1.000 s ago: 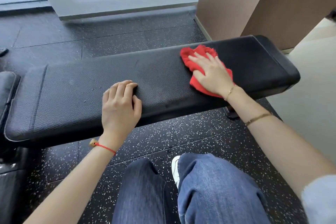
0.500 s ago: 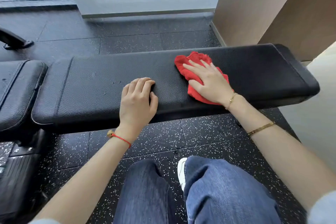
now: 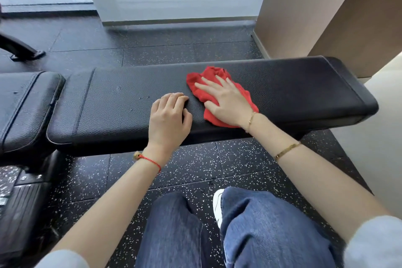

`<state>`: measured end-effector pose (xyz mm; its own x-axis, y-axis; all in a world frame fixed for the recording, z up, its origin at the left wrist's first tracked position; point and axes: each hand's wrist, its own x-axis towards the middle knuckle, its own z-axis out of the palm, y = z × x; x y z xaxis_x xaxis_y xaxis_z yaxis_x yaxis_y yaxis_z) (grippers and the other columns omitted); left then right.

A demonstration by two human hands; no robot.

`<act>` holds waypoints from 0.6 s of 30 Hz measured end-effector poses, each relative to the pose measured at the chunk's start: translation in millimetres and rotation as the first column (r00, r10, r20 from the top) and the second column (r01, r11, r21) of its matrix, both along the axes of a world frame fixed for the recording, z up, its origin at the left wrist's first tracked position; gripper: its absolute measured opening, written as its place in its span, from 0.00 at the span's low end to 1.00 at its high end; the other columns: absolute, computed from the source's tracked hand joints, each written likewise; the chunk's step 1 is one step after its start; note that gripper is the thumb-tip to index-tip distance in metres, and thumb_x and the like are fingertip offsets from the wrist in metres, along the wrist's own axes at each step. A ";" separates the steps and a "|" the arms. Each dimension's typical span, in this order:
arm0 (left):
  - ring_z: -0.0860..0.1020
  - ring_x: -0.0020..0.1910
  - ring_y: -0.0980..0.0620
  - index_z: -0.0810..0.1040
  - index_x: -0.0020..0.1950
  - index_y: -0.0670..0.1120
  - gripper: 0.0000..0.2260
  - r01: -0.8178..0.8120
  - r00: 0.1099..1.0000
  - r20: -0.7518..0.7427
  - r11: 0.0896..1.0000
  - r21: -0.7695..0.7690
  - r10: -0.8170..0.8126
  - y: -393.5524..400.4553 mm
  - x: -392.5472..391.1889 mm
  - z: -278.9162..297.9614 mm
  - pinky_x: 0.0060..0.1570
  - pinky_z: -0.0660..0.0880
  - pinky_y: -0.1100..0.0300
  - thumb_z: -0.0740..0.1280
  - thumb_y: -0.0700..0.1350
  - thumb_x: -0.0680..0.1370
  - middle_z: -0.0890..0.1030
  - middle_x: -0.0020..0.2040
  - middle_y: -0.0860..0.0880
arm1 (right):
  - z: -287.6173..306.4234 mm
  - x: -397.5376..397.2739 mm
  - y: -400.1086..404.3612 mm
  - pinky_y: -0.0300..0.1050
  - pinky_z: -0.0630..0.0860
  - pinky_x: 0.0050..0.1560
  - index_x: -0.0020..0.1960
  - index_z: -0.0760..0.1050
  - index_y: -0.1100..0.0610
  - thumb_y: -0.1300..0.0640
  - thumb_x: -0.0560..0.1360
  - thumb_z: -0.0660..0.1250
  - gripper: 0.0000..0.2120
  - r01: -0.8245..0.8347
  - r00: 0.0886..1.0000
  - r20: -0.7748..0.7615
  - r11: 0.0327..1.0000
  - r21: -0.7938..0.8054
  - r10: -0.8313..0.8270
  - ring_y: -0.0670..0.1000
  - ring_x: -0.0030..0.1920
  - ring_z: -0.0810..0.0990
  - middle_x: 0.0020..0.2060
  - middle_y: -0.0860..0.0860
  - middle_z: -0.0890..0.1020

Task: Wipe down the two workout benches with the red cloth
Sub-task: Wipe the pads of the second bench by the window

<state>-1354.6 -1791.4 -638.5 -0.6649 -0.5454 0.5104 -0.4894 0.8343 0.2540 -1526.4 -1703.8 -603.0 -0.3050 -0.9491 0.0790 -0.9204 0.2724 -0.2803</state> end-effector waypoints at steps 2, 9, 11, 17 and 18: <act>0.77 0.61 0.43 0.80 0.57 0.42 0.12 0.005 1.000 0.016 1.000 0.017 -0.005 0.9 -0.1 4.9 0.62 0.70 0.50 0.65 0.41 0.76 0.82 0.59 0.46 | -0.8 3.1 16.7 0.52 0.45 0.78 0.75 0.63 0.43 0.52 0.77 0.61 0.27 -0.038 0.999 0.003 0.999 -0.033 0.038 0.54 0.78 0.54 0.76 0.42 0.61; 0.77 0.61 0.46 0.80 0.59 0.44 0.12 -0.082 0.993 -0.083 0.997 -0.015 0.081 -28.9 37.4 22.4 0.61 0.71 0.52 0.65 0.41 0.77 0.81 0.58 0.48 | -1.3 -21.0 -1.6 0.53 0.44 0.78 0.74 0.63 0.42 0.52 0.78 0.59 0.25 0.089 0.995 0.037 0.996 -0.021 -0.088 0.53 0.78 0.54 0.76 0.43 0.62; 0.77 0.61 0.45 0.79 0.59 0.44 0.12 -0.153 0.985 -0.086 0.988 -0.018 0.151 -47.6 60.1 22.3 0.61 0.71 0.51 0.64 0.41 0.77 0.81 0.58 0.47 | -0.7 -24.7 -26.4 0.54 0.44 0.78 0.75 0.62 0.43 0.51 0.79 0.57 0.24 0.132 0.991 0.014 0.991 0.013 -0.132 0.55 0.78 0.53 0.77 0.44 0.61; 0.77 0.58 0.42 0.79 0.58 0.43 0.11 -0.246 0.969 -0.022 0.969 0.008 0.246 -87.0 98.4 12.7 0.59 0.70 0.47 0.65 0.39 0.76 0.82 0.56 0.44 | 2.2 14.0 -74.2 0.54 0.42 0.78 0.76 0.61 0.42 0.49 0.79 0.56 0.25 0.022 1.000 0.020 0.999 0.030 -0.023 0.56 0.78 0.51 0.77 0.43 0.59; 0.77 0.58 0.41 0.80 0.57 0.43 0.11 -0.246 0.969 -0.017 0.969 0.028 0.247 -89.5 99.3 10.6 0.59 0.71 0.47 0.65 0.39 0.76 0.82 0.56 0.44 | 2.6 24.5 -71.7 0.54 0.42 0.78 0.75 0.62 0.43 0.50 0.79 0.57 0.25 -0.030 0.999 0.022 0.999 0.022 0.030 0.55 0.78 0.52 0.77 0.43 0.59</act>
<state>-1255.4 -1880.9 -627.9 -0.4980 -0.7043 0.5059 -0.6738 0.6815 0.2854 -1501.9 -1775.5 -600.4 -0.2775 -0.9593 0.0516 -0.9222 0.2509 -0.2942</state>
